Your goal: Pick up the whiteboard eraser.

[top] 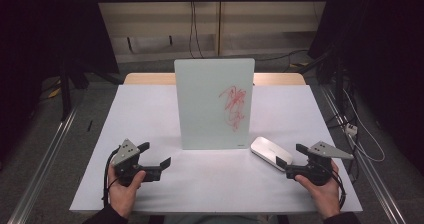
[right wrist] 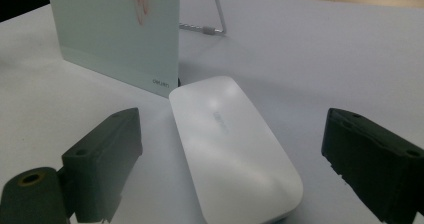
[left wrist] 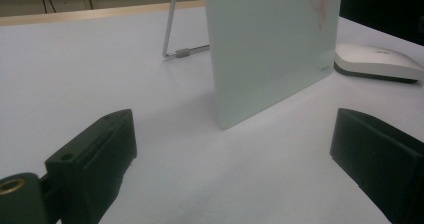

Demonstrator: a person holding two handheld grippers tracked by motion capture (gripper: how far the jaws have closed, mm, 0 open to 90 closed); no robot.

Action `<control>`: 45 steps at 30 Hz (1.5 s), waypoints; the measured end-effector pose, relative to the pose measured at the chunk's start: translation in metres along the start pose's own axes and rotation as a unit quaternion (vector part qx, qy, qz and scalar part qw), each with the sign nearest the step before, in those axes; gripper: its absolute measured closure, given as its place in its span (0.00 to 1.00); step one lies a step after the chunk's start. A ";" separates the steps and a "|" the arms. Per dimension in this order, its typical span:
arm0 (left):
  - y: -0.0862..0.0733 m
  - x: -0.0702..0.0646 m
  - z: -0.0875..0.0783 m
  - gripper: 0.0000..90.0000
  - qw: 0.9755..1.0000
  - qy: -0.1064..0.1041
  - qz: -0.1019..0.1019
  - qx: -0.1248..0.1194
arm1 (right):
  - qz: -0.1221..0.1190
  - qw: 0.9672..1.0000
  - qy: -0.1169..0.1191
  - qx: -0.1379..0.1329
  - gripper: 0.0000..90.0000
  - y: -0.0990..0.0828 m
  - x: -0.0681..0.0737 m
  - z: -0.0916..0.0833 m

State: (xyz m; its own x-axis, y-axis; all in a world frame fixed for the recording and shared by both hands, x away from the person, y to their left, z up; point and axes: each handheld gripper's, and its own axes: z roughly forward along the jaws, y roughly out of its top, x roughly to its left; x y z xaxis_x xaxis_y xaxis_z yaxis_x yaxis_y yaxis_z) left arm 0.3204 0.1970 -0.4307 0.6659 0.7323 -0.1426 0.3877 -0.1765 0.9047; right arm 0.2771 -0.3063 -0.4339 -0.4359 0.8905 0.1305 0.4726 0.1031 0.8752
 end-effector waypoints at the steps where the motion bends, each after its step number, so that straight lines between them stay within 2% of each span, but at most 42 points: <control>1: 0.000 0.000 0.000 0.05 1.000 0.000 0.000 0.000 | 0.001 1.000 0.002 0.001 0.10 0.000 0.000 0.000; 8: -0.001 0.000 -0.001 0.05 1.000 0.006 -0.004 0.004 | 0.003 1.000 0.001 0.002 0.10 0.001 -0.001 0.000; 15: 0.000 0.000 -0.001 0.05 1.000 -0.004 -0.006 0.001 | -0.002 1.000 0.005 0.008 0.09 0.002 -0.003 -0.002; 19: -0.001 0.000 -0.001 0.05 1.000 -0.006 -0.005 0.004 | -0.018 1.000 0.002 0.017 0.09 0.010 -0.001 -0.003; 22: -0.001 0.000 -0.001 0.05 1.000 -0.013 -0.008 0.002 | -0.021 1.000 0.003 0.023 0.10 0.013 -0.001 -0.001; 23: -0.001 0.000 -0.001 0.05 1.000 -0.012 -0.008 0.002 | -0.027 0.999 0.007 0.035 0.13 0.014 -0.002 0.002; 24: -0.001 0.000 0.000 0.05 1.000 -0.010 -0.005 0.003 | -0.027 0.999 0.007 0.035 0.13 0.014 -0.002 0.002; 25: 0.000 0.000 0.000 0.05 1.000 -0.011 -0.003 0.002 | -0.034 0.998 0.006 0.049 0.12 0.017 -0.001 0.005; 30: -0.001 0.000 0.000 0.05 1.000 -0.011 -0.003 0.004 | -0.048 0.997 0.008 0.060 0.12 0.025 0.001 0.011; 33: 0.000 -0.001 0.001 0.05 1.000 -0.008 -0.001 0.007 | -0.067 0.994 0.012 0.082 0.12 0.032 0.002 0.020; 34: 0.000 -0.001 0.001 0.05 1.000 -0.009 0.003 0.009 | -0.067 0.994 0.012 0.082 0.12 0.032 0.002 0.020; 35: -0.001 -0.001 0.002 0.05 1.000 -0.007 0.003 0.013 | -0.076 0.993 0.010 0.094 0.13 0.035 0.002 0.024; 36: -0.001 -0.001 0.002 0.05 1.000 -0.009 0.002 0.013 | -0.076 0.993 0.010 0.094 0.13 0.035 0.002 0.024; 39: -0.001 -0.001 0.002 0.05 1.000 -0.008 0.003 0.013 | -0.084 0.990 0.017 0.112 0.13 0.040 0.000 0.030; 42: -0.001 -0.001 0.003 0.05 1.000 -0.007 0.005 0.015 | -0.095 0.986 0.026 0.133 0.18 0.044 -0.002 0.036; 45: 0.000 -0.003 0.004 0.05 1.000 -0.013 0.007 0.018 | -0.102 0.982 0.025 0.156 0.20 0.045 -0.004 0.043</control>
State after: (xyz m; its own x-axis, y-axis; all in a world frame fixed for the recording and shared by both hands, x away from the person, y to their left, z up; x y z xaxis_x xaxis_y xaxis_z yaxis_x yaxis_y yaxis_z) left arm 0.3210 0.1919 -0.4325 0.6870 0.7129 -0.1408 0.4009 -0.2101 0.8917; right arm 0.3331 -0.2858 -0.4147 -0.5789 0.8154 -0.0032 0.5797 0.4143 0.7017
